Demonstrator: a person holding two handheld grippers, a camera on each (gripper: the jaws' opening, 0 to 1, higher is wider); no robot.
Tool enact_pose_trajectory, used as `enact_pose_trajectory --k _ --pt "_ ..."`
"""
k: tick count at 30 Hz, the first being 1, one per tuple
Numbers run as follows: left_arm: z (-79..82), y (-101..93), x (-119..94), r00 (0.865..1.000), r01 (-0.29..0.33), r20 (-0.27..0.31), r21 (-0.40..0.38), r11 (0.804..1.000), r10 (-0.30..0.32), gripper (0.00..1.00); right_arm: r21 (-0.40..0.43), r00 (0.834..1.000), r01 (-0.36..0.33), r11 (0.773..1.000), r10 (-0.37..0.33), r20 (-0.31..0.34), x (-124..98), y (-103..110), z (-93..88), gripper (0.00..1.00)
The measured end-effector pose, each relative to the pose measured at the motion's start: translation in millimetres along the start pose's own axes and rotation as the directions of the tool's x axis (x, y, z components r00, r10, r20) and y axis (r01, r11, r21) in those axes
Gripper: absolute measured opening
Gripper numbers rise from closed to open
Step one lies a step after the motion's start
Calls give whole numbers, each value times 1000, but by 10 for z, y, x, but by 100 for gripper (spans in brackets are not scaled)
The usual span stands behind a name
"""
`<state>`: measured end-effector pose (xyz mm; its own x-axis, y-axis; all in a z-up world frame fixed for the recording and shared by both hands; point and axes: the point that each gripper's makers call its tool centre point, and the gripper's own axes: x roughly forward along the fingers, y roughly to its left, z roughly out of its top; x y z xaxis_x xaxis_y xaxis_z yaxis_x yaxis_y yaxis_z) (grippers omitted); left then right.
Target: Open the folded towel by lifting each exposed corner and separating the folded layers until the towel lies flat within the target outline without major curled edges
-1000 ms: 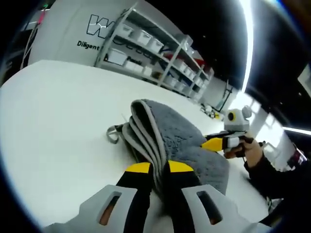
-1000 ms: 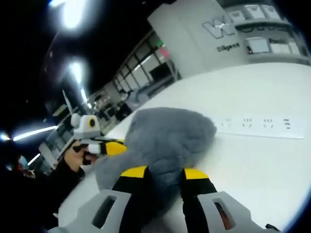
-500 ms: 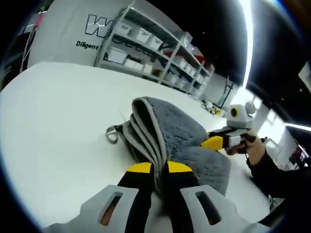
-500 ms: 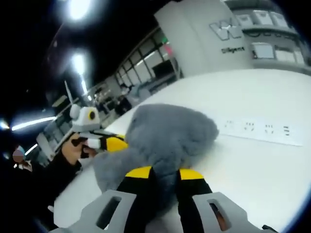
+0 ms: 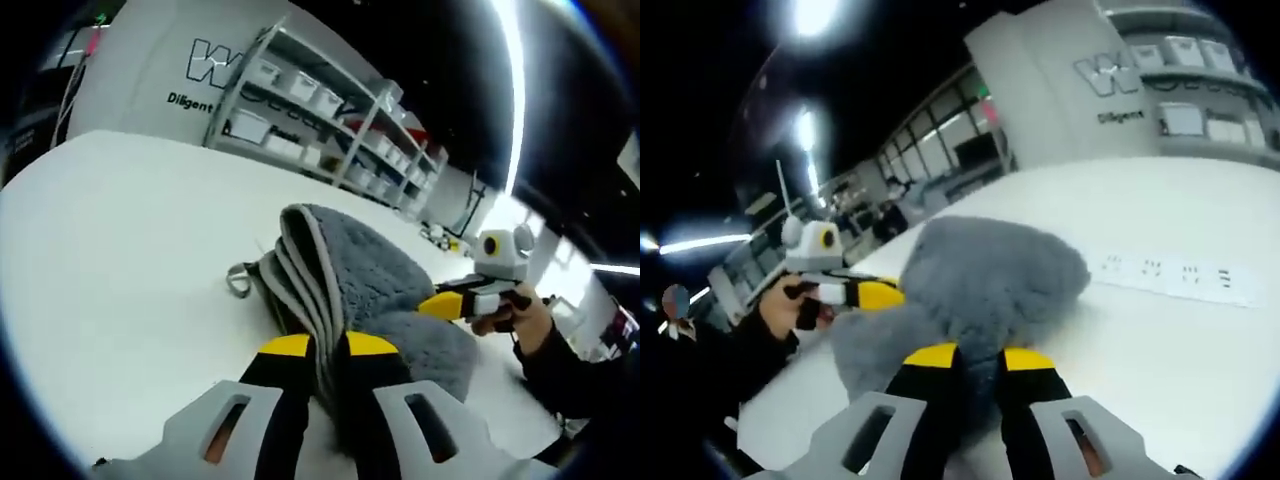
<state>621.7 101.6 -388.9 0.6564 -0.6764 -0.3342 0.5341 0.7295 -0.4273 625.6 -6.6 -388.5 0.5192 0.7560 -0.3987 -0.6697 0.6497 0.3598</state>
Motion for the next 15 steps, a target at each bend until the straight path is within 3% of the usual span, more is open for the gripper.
enact_pose_trajectory --k 4,9,15 --pt "14 45 -8 1000 -8 3 -5 1000 8 9 -8 1000 -3 1000 4 26 -20 36 -34 10" --pt "27 53 -6 1000 -27 2 45 999 27 8 -9 1000 3 1000 -3 31 -61 83 -66 9" --pt "-6 75 -26 1000 0 -5 -15 1000 0 8 50 1000 2 999 -3 29 -91 94 -93 10"
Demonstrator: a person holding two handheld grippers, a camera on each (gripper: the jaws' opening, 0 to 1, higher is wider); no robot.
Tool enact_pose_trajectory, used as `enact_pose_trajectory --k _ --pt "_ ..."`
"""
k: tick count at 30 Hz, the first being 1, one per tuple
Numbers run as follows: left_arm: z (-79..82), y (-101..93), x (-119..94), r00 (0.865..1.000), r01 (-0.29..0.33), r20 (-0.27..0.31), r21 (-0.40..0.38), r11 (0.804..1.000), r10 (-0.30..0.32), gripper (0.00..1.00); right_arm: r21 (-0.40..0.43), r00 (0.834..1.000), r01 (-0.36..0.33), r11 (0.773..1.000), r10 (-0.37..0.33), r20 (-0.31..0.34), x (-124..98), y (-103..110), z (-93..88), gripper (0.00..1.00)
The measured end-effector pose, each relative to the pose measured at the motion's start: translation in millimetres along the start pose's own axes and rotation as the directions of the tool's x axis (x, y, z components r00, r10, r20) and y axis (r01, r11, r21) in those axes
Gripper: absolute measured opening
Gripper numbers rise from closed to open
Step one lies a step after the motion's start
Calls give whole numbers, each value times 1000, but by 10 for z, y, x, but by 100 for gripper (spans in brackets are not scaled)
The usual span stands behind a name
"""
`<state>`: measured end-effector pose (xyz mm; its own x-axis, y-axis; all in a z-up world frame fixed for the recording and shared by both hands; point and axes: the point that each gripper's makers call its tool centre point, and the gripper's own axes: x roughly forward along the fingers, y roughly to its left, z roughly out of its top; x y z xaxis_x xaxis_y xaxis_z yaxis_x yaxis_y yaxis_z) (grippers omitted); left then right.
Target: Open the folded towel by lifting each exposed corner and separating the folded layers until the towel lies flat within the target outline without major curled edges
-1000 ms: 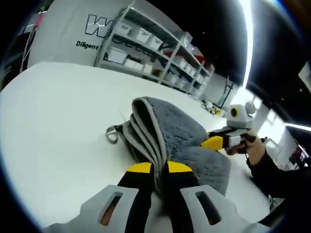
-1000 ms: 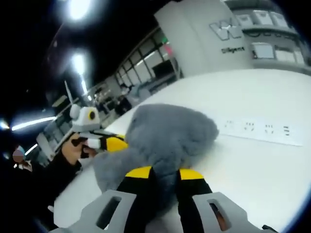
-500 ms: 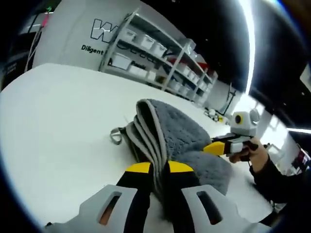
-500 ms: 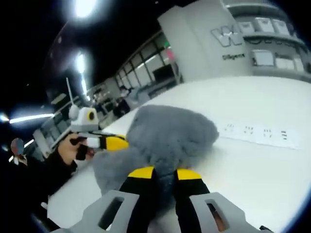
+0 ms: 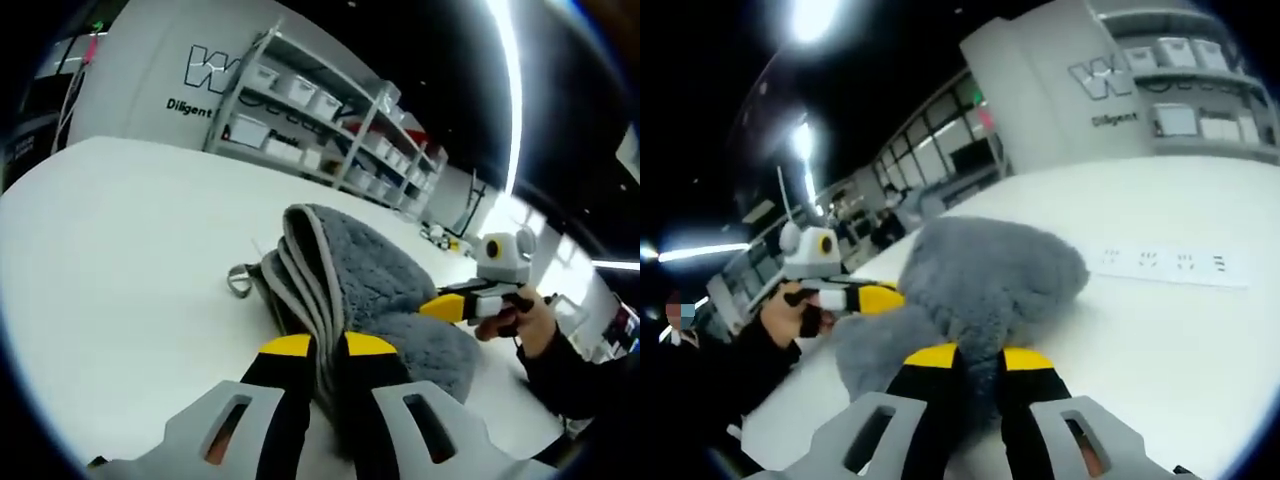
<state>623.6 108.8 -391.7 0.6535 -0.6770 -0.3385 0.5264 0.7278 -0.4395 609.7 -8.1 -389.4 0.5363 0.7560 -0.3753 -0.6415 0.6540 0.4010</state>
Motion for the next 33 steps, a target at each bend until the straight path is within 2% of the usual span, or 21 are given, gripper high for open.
enact_pose_trajectory --k 7,11,12,14,17,21,26,33 --pt "-10 -66 -53 1000 -5 -26 14 1000 6 8 -5 1000 2 1000 -2 -8 -31 28 -18 10" --pt "-38 -121 -83 999 12 -39 30 999 -11 7 -8 1000 -5 1000 4 -24 -82 41 -40 10" --pt "-56 -145 -92 999 14 -48 45 999 -12 8 2 999 -7 1000 7 -35 -103 50 -53 10" --pt "-110 -151 -122 996 -16 -82 140 990 27 8 9 999 -8 1000 8 -38 -126 77 -76 10" --pt "-122 -226 -169 993 -49 -95 212 976 71 8 -27 999 11 1000 -12 -45 -146 116 -116 10" --pt "-169 -266 -205 993 -53 -94 221 974 76 8 -88 997 30 996 -36 -67 -185 162 -128 10" --pt "-175 -239 -231 995 -40 -82 178 983 55 8 -75 997 25 997 -30 -67 -205 194 -171 10" --pt "-225 -318 -255 996 -8 -82 142 990 20 8 -71 998 20 997 -24 -59 -315 265 -271 10"
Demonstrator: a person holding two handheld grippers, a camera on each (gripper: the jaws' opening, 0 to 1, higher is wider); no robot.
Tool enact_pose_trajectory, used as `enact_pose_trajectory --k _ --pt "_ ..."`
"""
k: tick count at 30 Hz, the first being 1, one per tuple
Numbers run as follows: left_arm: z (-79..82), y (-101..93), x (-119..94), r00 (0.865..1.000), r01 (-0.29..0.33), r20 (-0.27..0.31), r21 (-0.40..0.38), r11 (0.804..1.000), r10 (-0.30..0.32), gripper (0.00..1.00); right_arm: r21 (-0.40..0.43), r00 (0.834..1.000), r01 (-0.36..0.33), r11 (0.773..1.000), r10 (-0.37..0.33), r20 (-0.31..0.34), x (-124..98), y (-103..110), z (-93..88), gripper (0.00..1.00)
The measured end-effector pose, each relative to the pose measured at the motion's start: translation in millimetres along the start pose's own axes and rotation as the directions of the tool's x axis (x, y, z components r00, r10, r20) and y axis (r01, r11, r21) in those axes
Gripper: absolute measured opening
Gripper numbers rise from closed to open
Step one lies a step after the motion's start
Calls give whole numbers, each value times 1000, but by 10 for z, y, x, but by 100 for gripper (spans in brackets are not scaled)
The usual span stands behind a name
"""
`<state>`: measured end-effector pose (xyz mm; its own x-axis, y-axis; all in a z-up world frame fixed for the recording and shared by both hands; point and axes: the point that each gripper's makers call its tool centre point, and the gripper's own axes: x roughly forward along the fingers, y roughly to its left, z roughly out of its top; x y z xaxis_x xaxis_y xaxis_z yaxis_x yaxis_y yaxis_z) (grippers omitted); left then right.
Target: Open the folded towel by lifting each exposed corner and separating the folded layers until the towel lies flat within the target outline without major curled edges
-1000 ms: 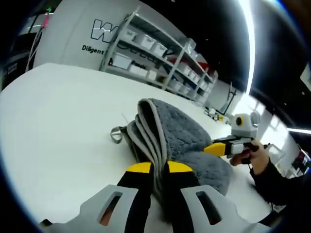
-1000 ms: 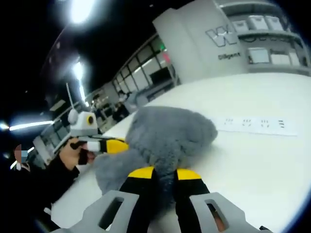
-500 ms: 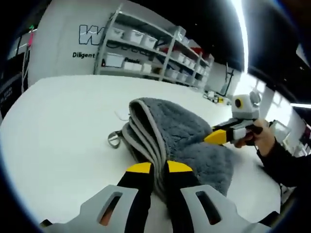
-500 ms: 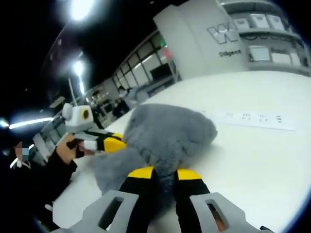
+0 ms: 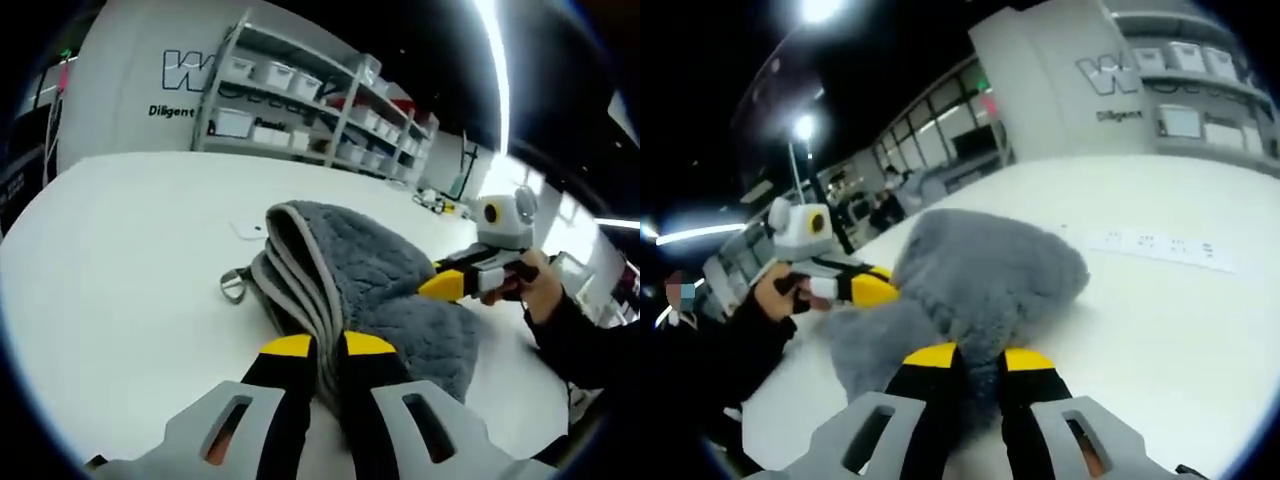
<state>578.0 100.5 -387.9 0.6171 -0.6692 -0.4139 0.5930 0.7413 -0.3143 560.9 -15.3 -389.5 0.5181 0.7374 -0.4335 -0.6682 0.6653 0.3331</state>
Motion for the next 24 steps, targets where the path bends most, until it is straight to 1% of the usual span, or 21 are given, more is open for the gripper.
enact_pose_trajectory --k 2,4,6,12,19,22,24 --pt "1 1 1 1000 -4 6 0 1000 4 7 -13 1000 -3 1000 4 26 3 9 3 10" --pt "-4 -5 -3 1000 -4 9 -6 1000 4 7 2 999 -9 1000 9 39 -4 12 -14 10" --pt "-11 -16 -10 1000 0 8 -10 1000 0 7 17 999 -20 1000 19 40 -17 12 -7 10" --pt "-43 -67 -50 1000 6 5 -10 1000 -6 7 17 999 -23 1000 23 38 -45 65 -28 10" --pt "-106 -160 -101 1000 24 -3 11 1000 -24 7 -51 1000 2 999 -1 22 -113 125 -92 10" --pt "-131 -181 -119 1000 29 -2 11 1000 -29 7 -84 999 -4 996 7 36 -122 123 -85 9" --pt "-148 -191 -127 1000 29 4 19 999 -30 7 -79 999 -19 997 22 46 -117 113 -70 8"
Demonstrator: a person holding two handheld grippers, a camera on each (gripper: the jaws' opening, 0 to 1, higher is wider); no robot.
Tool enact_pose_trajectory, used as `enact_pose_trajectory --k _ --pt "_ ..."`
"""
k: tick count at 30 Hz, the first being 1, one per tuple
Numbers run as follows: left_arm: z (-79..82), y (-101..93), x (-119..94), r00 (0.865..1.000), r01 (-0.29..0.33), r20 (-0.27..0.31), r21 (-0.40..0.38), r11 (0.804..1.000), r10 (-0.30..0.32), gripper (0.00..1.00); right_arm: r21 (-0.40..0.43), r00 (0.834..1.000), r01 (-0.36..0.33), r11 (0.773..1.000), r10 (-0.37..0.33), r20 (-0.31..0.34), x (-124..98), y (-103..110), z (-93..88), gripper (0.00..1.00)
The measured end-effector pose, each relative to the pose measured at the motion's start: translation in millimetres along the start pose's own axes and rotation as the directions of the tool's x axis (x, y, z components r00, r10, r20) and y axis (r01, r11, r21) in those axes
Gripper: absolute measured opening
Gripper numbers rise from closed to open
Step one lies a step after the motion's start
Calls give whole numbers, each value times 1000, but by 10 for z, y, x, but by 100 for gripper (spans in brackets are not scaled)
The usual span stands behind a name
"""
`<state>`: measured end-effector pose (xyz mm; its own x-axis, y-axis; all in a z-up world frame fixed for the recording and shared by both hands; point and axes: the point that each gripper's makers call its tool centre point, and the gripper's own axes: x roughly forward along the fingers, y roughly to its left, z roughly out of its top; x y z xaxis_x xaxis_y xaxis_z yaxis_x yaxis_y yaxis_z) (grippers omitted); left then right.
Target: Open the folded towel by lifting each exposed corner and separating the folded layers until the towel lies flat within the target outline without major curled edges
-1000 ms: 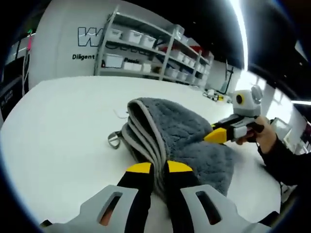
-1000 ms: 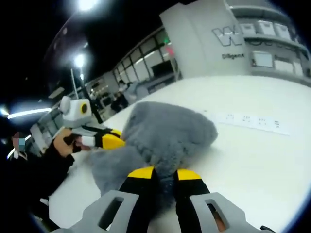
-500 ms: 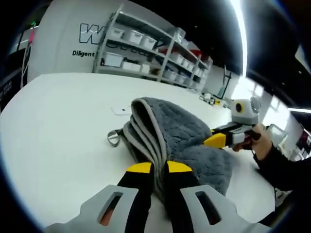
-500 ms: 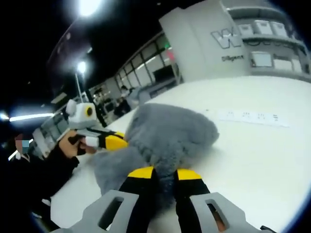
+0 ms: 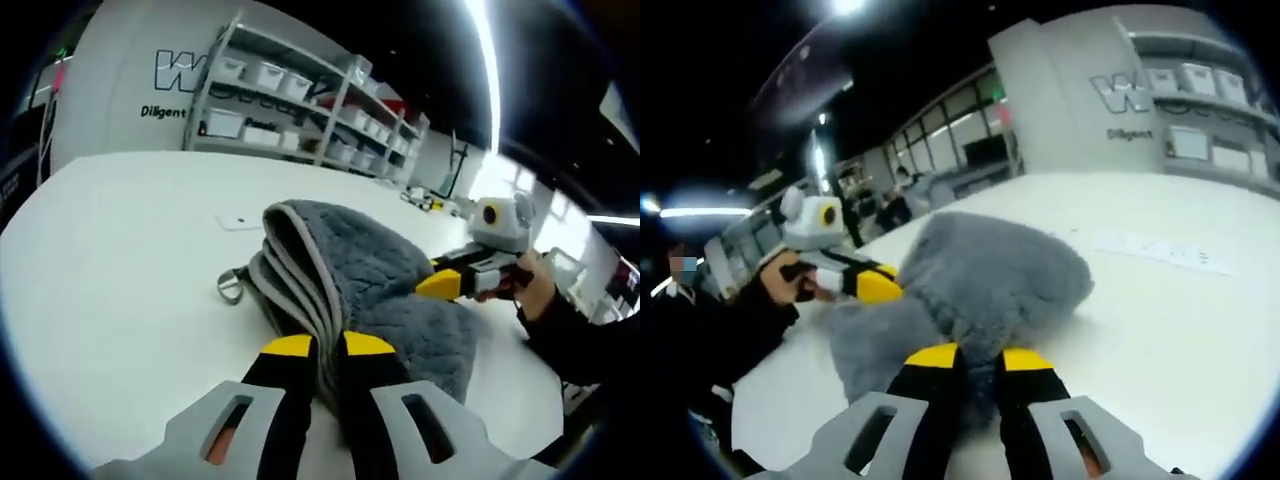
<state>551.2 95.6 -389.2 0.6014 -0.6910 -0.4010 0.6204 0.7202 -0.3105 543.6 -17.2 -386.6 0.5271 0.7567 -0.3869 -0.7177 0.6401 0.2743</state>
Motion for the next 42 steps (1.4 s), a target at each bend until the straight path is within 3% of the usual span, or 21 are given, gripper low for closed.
enact_pose_trajectory --k 14,21,28,34,42 --pt "-79 -103 -68 998 55 15 9 998 -55 8 -50 999 -21 999 20 -28 -76 61 -91 10" --pt "-83 -142 -88 996 78 48 0 997 -78 8 -70 999 -38 997 38 2 -108 81 -106 10" --pt "-71 -161 -113 994 76 72 31 997 -78 8 -102 999 -25 994 29 39 -102 100 -88 8" --pt "-48 -162 -106 996 18 88 85 996 -26 8 -129 997 -31 991 39 60 -103 111 -61 7" --pt "-20 -182 -118 992 44 113 89 995 -54 6 -135 998 -32 990 39 49 -125 109 -97 7"
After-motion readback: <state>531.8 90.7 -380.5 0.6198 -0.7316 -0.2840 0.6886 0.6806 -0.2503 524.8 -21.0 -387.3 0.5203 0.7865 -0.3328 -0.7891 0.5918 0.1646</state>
